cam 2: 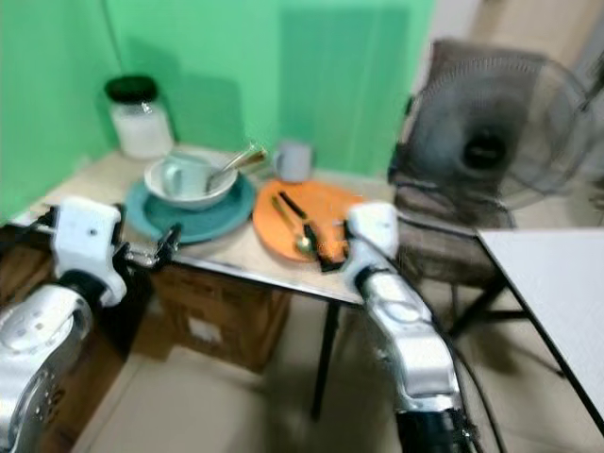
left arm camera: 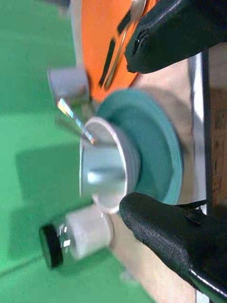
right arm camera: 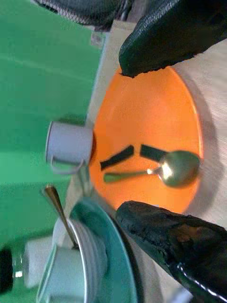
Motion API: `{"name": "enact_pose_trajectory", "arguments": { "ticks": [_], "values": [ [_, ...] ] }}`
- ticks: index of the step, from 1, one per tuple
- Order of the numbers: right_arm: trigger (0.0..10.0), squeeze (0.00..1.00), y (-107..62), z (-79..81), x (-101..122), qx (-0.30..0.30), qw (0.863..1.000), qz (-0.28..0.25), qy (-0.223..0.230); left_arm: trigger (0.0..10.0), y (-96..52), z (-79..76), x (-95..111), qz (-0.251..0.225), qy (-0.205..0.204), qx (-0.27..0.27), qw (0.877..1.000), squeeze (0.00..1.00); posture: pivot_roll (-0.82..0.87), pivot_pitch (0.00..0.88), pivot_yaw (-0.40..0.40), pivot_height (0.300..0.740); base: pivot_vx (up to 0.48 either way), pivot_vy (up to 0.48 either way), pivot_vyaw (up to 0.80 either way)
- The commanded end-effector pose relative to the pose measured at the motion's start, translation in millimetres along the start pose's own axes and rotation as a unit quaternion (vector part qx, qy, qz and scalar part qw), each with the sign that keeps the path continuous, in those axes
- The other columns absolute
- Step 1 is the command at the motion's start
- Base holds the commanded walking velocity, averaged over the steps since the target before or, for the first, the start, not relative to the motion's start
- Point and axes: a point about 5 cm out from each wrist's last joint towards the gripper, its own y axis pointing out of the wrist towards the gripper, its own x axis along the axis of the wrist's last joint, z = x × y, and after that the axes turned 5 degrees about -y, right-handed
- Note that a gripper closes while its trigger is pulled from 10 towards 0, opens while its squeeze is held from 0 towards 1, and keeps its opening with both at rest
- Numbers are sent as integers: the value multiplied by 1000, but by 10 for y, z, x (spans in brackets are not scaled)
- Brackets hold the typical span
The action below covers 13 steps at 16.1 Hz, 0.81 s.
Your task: Setting the table
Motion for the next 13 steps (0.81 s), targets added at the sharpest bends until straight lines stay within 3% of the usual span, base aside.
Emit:
{"name": "enact_pose_trajectory", "arguments": {
  "ticks": [1,9,11,13],
  "values": [
    [10000,0,42,113,77,20,1000,-14,1,10000,-17,52,19,-3,5,9,1000,0,55,0,-33,740,356,0,0],
    [10000,0,86,128,83,32,999,-6,-3,10000,-28,31,23,-3,10,0,1000,0,62,0,-40,740,310,0,0],
    [10000,0,122,113,67,34,999,17,-16,10000,-40,-16,21,-4,18,-23,1000,0,60,0,-40,740,0,0,0],
    [10000,0,193,100,18,54,995,80,-2,10000,-52,-54,20,-4,25,-48,999,0,57,0,-40,740,0,0,0]
  ]
}}
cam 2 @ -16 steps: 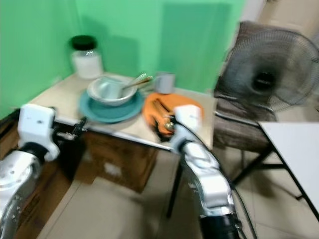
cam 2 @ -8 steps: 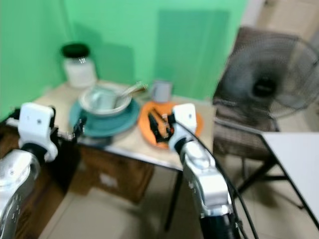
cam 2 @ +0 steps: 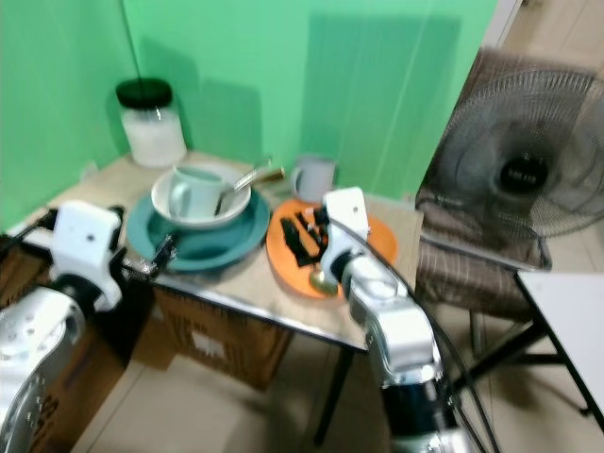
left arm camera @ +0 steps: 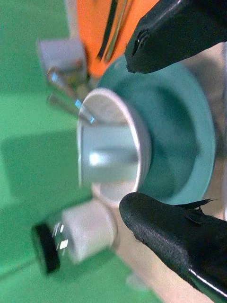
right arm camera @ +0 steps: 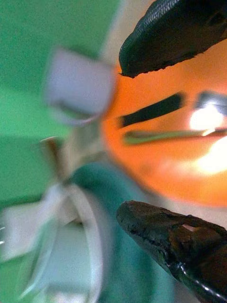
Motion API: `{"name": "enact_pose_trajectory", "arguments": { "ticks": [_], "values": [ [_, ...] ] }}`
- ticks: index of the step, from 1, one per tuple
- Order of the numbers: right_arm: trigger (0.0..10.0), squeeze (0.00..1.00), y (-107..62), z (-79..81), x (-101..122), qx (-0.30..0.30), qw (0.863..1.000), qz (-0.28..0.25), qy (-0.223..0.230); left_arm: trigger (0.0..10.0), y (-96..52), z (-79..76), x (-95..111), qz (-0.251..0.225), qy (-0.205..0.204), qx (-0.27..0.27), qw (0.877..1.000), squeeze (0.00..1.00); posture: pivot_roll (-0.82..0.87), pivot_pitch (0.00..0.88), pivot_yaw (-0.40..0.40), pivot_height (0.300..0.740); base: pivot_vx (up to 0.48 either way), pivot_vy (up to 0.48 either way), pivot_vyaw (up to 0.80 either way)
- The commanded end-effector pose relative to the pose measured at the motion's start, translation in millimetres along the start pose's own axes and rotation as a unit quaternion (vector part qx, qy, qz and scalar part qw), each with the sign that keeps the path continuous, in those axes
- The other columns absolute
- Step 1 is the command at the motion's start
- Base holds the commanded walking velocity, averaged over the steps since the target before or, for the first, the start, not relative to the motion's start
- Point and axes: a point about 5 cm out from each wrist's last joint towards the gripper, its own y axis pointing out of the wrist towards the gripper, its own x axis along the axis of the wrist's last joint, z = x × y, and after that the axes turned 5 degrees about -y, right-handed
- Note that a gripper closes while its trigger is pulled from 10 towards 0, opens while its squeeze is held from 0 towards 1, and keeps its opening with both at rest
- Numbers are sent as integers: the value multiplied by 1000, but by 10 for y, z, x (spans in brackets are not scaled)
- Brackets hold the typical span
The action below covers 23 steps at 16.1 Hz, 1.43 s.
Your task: Setting the table
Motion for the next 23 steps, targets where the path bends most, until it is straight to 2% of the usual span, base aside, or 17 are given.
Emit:
{"name": "enact_pose_trajectory", "arguments": {
  "ticks": [1,2,4,7,8,9,10,11,12,13,16,20,23],
  "values": [
    [10000,0,31,-34,-64,4,999,36,2,10000,-21,-52,30,-7,8,-27,1000,0,54,0,-40,740,0,0,0],
    [10000,0,111,-17,-57,14,998,57,-16,10000,-47,-71,8,3,13,-52,999,0,52,0,-40,740,0,0,0],
    [10000,0,291,-4,-47,25,995,99,-24,10000,-84,-42,-31,21,29,-74,997,0,50,0,-39,740,0,0,0],
    [10000,0,467,-76,29,19,991,129,-35,10000,-110,12,-62,33,42,-82,995,0,47,0,-48,740,0,0,0],
    [8667,0,525,-83,58,19,990,136,-40,10000,-120,33,-70,35,43,-81,995,0,46,0,-50,740,0,0,0],
    [4784,0,587,-77,75,16,988,141,-54,10000,-131,46,-80,37,43,-80,995,0,46,0,-54,740,0,0,0],
    [4235,0,616,-70,81,15,988,143,-57,10000,-134,49,-83,38,43,-80,995,0,47,0,-55,740,0,0,0],
    [2863,0,678,-59,89,10,987,147,-63,10000,-141,50,-84,39,43,-80,995,0,51,0,-57,740,0,0,0],
    [431,0,714,-51,95,8,987,149,-64,10000,-147,48,-87,39,43,-81,995,0,53,0,-58,740,0,0,0],
    [0,0,725,-47,96,8,987,150,-63,10000,-148,47,-87,40,42,-82,995,0,55,0,-59,740,0,0,0],
    [0,0,768,-8,57,25,983,172,-53,10000,-164,40,-93,41,41,-86,995,0,58,0,-62,740,0,0,0],
    [0,0,761,-53,-79,9,978,204,-41,10000,-166,30,-104,42,38,-88,995,0,56,0,-63,740,0,0,0],
    [0,0,757,-34,-115,19,976,215,-27,10000,-163,26,-104,43,38,-91,994,0,57,0,-62,740,0,0,0]
  ]
}}
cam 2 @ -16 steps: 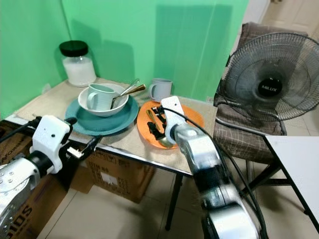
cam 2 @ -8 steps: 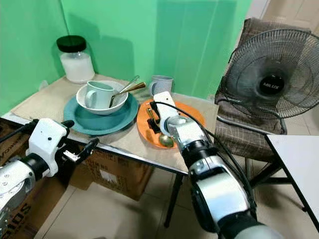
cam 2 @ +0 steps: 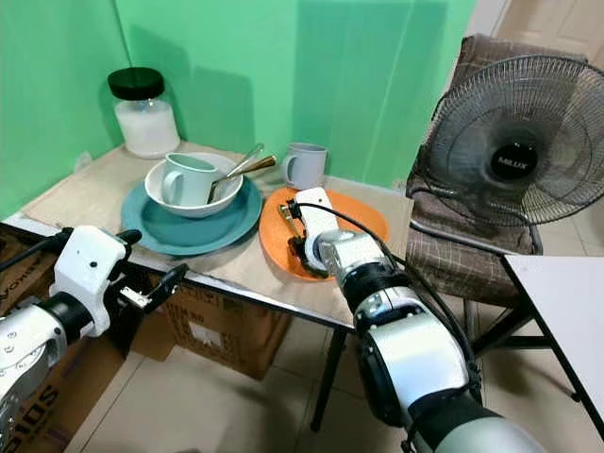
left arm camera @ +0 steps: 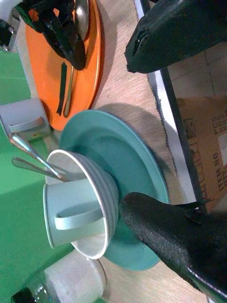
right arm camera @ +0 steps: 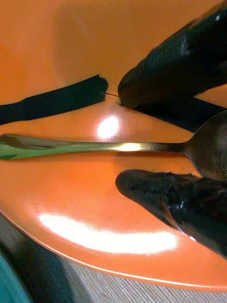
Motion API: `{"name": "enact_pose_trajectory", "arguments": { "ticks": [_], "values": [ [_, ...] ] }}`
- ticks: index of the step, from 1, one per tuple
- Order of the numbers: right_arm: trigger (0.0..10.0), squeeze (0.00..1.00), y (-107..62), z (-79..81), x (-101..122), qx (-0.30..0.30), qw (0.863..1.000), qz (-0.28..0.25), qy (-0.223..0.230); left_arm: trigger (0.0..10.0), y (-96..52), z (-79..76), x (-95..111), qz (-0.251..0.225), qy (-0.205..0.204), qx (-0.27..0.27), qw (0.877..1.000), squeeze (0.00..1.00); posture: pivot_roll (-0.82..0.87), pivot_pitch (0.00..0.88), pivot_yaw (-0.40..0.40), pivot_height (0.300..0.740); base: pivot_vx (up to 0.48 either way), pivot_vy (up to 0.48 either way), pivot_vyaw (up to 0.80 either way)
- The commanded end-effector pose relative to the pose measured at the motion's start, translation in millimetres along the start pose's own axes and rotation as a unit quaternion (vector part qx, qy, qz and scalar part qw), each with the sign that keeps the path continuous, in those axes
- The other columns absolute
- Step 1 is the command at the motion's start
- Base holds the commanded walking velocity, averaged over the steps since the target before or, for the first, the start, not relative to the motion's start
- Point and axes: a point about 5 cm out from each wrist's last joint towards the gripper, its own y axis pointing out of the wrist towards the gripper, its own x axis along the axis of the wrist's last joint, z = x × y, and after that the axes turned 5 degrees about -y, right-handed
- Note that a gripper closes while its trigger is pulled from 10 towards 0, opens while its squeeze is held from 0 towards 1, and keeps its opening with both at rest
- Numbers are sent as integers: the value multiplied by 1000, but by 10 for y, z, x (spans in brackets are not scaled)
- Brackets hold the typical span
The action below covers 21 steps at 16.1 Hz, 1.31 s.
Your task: Setting the table
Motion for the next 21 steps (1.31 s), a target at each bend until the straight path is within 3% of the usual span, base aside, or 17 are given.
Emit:
{"name": "enact_pose_trajectory", "arguments": {
  "ticks": [1,12,19,21],
  "values": [
    [0,0,-5,-8,23,4,1000,1,1,10000,-8,-17,21,-2,2,-14,1000,0,59,0,-60,740,0,0,0],
    [0,0,-10,-23,59,7,1000,-3,-5,10000,-172,-299,-112,52,-40,-169,984,0,62,0,-69,740,0,0,0],
    [0,0,-12,-35,72,8,1000,-10,-10,10000,-186,-246,-129,56,-30,-156,986,0,65,0,-71,740,0,0,0],
    [0,0,-18,-53,104,14,999,-35,-24,10000,-136,-132,-68,37,-13,-115,993,0,66,0,-71,740,0,0,0]
  ]
}}
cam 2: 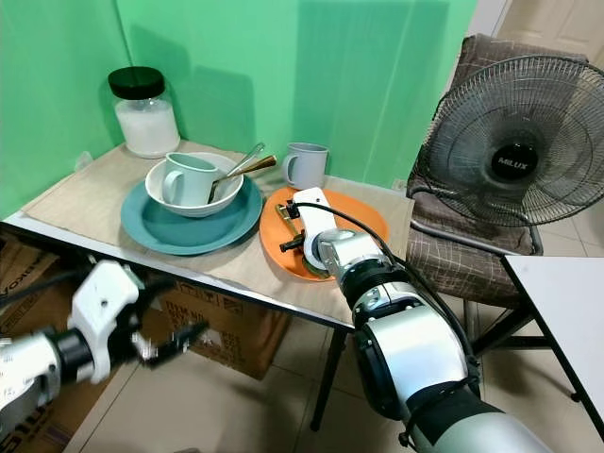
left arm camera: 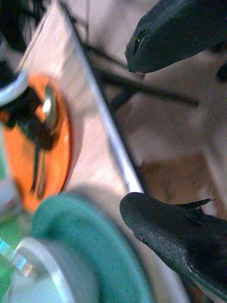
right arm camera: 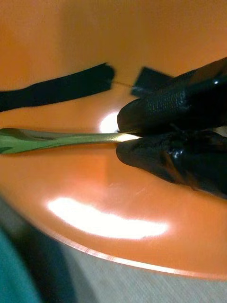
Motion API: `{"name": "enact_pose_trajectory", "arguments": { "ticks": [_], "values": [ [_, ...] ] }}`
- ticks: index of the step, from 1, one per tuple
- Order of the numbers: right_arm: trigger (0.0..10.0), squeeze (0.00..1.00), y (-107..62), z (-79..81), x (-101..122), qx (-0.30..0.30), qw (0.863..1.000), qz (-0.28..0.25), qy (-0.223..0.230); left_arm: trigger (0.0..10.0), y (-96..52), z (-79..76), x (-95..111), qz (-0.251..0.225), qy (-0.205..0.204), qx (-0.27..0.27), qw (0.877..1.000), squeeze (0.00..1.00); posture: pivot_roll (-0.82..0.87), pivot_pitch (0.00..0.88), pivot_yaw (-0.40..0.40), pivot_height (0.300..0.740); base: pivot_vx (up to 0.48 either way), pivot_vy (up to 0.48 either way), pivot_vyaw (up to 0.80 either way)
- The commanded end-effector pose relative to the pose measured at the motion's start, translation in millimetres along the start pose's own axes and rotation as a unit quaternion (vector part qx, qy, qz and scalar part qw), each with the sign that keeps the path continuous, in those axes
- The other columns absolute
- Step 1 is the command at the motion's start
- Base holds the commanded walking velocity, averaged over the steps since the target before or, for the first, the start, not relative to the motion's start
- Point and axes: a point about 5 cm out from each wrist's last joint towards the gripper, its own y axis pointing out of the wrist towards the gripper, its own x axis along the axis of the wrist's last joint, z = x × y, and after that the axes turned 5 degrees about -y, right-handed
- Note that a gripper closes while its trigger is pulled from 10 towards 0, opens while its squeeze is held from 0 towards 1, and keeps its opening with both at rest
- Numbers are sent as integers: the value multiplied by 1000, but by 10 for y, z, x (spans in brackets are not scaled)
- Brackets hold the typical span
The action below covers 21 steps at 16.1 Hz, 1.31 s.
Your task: Setting the table
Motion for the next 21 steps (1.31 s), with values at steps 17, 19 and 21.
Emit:
{"name": "enact_pose_trajectory", "arguments": {
  "ticks": [17,19,21],
  "values": [
    [0,0,-551,-490,702,-69,860,-228,-451,10000,87,571,922,-125,206,70,968,1000,70,0,-59,740,0,0,0],
    [0,0,-648,-499,828,-94,831,-255,-486,10000,137,632,973,-111,271,96,951,780,71,0,-64,740,0,0,0],
    [0,0,-739,-446,944,-104,788,-270,-544,10000,229,702,938,-61,355,103,927,0,71,0,-69,740,0,0,0]
  ]
}}
